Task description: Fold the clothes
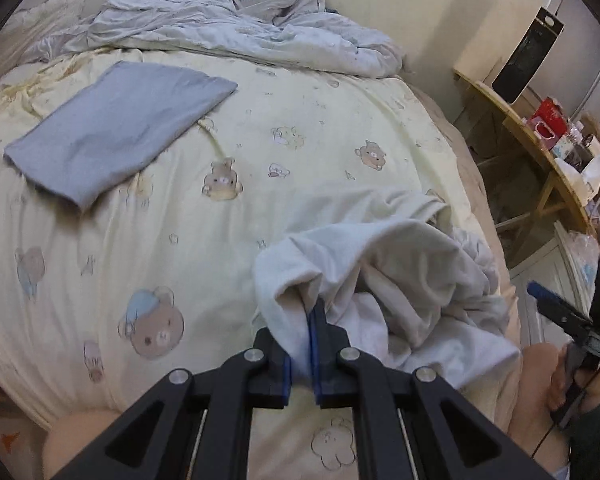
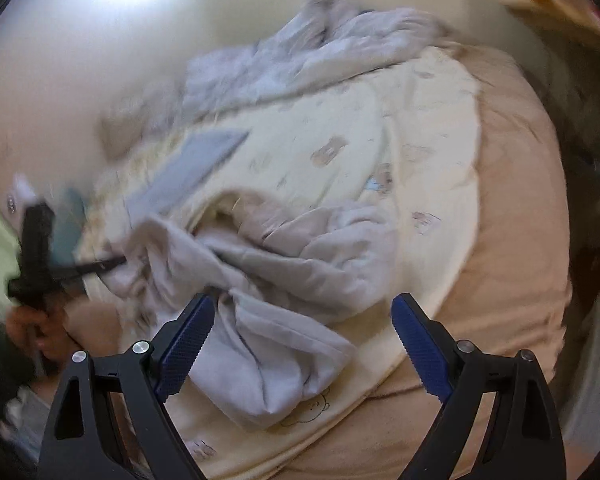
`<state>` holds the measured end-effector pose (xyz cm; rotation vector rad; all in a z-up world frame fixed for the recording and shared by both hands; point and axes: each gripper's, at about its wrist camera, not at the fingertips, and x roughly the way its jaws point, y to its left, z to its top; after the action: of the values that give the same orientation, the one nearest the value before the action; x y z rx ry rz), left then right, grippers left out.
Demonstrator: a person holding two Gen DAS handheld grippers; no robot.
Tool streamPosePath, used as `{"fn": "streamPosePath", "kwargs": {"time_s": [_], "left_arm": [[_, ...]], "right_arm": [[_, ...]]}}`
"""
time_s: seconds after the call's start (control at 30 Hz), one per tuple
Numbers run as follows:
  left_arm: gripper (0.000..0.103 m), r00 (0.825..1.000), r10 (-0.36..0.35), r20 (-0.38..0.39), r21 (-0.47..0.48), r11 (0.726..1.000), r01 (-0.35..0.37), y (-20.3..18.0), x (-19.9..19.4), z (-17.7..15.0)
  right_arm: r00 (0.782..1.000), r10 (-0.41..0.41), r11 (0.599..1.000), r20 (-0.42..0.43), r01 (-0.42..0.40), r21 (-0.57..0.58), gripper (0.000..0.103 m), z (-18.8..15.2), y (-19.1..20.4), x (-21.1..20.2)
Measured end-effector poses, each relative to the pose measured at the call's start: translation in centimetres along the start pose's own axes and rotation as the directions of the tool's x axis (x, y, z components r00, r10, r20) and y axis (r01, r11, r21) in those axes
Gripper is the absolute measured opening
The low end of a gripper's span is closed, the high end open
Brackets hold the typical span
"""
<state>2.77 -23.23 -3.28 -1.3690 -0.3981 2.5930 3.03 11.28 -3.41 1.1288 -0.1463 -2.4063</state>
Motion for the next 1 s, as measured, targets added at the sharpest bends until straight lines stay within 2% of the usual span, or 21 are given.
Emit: {"fn": "streamPosePath", "kwargs": {"time_s": [0.07,0.13,0.2,0.23,0.3,0.33,0.37,0.4,0.47,0.53,0.57,0.63,0.73,0.9,0.93,1.0], "left_arm": [[0.007,0.997,-0.043,0.058,-0.015,0.999,0.044,0.1,-0.9,0.0],[0.008,0.995,-0.065,0.072,-0.030,0.997,0.067,0.1,-0.6,-0.2],[0.008,0.995,-0.066,0.073,-0.030,0.997,0.068,-0.1,-0.2,-0.3],[0.008,0.995,-0.063,0.075,-0.027,0.998,0.065,-0.2,-0.1,-0.4],[0.008,0.995,-0.057,0.080,-0.020,0.998,0.059,-0.4,0.1,-0.4],[0.008,0.995,-0.056,0.082,-0.019,0.998,0.058,-0.4,0.1,-0.5],[0.008,0.994,-0.061,0.087,-0.026,0.998,0.063,-0.2,-0.2,-0.6],[0.008,0.994,-0.066,0.092,-0.032,0.997,0.069,0.0,-0.4,-0.7],[0.008,0.990,-0.090,0.104,-0.051,0.994,0.096,0.5,-0.7,-0.8],[0.010,0.985,-0.123,0.119,-0.072,0.989,0.132,1.0,-0.9,-0.7],[0.012,0.982,-0.139,0.126,-0.083,0.985,0.150,1.3,-1.0,-0.7],[0.017,0.980,-0.153,0.131,-0.108,0.980,0.167,1.8,-1.0,-0.6],[0.021,0.973,-0.184,0.141,-0.138,0.969,0.203,2.3,-1.0,-0.5],[0.025,0.973,-0.176,0.148,-0.141,0.970,0.197,2.1,-1.0,-0.4],[0.030,0.973,-0.174,0.151,-0.140,0.971,0.195,2.1,-1.1,-0.4],[0.031,0.973,-0.169,0.158,-0.138,0.972,0.191,2.1,-1.4,-0.5]], "right_arm": [[0.999,-0.009,0.995,-0.041,0.005,-0.103,0.092,1.2,2.2,1.1],[0.996,0.006,0.982,-0.084,-0.022,-0.187,0.089,2.6,4.6,2.6],[0.993,0.002,0.970,-0.116,-0.030,-0.240,0.080,3.3,6.2,4.3],[0.989,-0.019,0.960,-0.147,-0.023,-0.280,0.077,3.4,7.1,5.7],[0.974,-0.082,0.942,-0.211,0.007,-0.335,0.061,2.8,8.1,8.7],[0.964,-0.113,0.935,-0.239,0.022,-0.355,0.059,2.5,8.4,10.1],[0.968,-0.111,0.944,-0.226,0.031,-0.328,0.049,2.7,8.0,10.0],[0.971,-0.108,0.953,-0.214,0.040,-0.301,0.034,2.9,7.6,10.0],[0.977,-0.105,0.968,-0.188,0.057,-0.246,0.019,3.3,6.7,9.8],[0.982,-0.102,0.979,-0.157,0.071,-0.189,0.012,3.8,5.9,9.5],[0.990,-0.091,0.985,-0.106,0.073,-0.158,0.008,4.8,5.5,7.9],[0.998,-0.056,0.994,-0.021,0.053,-0.099,0.008,6.8,5.0,4.7],[0.997,0.041,0.999,0.072,-0.039,-0.033,0.008,10.5,4.9,-0.2],[0.977,0.141,0.988,0.161,-0.128,-0.091,0.008,16.2,7.7,-7.1],[0.974,0.148,0.986,0.170,-0.132,-0.105,0.008,17.3,8.3,-8.2],[0.971,0.156,0.981,0.183,-0.131,-0.143,0.008,19.1,9.8,-9.8]]}}
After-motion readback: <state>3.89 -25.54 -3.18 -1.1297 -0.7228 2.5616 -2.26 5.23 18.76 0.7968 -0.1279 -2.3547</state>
